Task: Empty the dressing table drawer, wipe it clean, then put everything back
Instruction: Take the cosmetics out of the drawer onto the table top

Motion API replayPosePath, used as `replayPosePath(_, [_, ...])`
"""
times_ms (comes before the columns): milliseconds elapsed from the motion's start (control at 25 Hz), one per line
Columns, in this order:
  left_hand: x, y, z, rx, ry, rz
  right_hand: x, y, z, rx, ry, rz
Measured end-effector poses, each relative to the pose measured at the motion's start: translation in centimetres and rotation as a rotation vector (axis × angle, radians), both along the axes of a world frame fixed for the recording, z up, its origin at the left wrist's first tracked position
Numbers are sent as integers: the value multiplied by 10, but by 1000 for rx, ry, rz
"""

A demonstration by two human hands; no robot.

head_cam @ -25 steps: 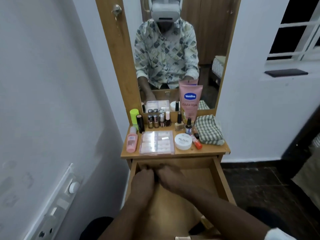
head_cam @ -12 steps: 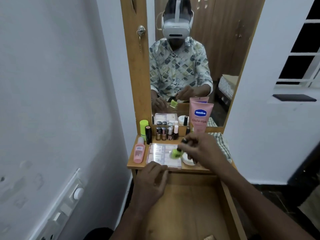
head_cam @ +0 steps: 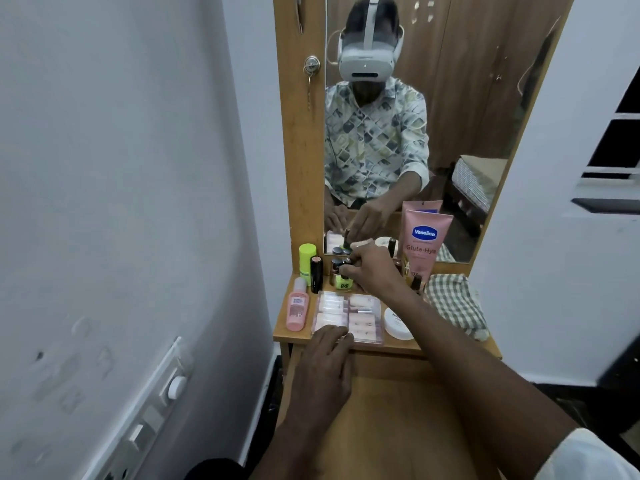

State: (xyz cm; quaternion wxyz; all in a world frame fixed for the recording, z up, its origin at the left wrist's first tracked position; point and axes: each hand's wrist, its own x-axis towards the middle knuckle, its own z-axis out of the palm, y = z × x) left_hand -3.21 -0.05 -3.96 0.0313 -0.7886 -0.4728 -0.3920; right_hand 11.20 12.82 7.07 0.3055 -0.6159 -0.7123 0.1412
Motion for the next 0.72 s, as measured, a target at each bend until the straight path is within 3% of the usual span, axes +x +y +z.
replayPosePath(240, [-2,3,2,38,-31,-23,-17,1,-5,-38,66,-11])
replayPosePath(360, [-6,3,19,69,-82,-47,-9,-22,19,74,35,-28])
replayPosePath(480, [-2,-11,22,87,-91,-205,16,-63,26,6,52,129])
replayPosePath(560, [16,-27,14,-210,37,-397,35,-89,19,-123,22,247])
replayPosePath(640, [45,-42,0,-646,353,-510,52,-112,10,-242,-25,325])
replayPosePath(720, [75,-55,-16,-855,623,-574,61,-127,-2,-358,-26,363])
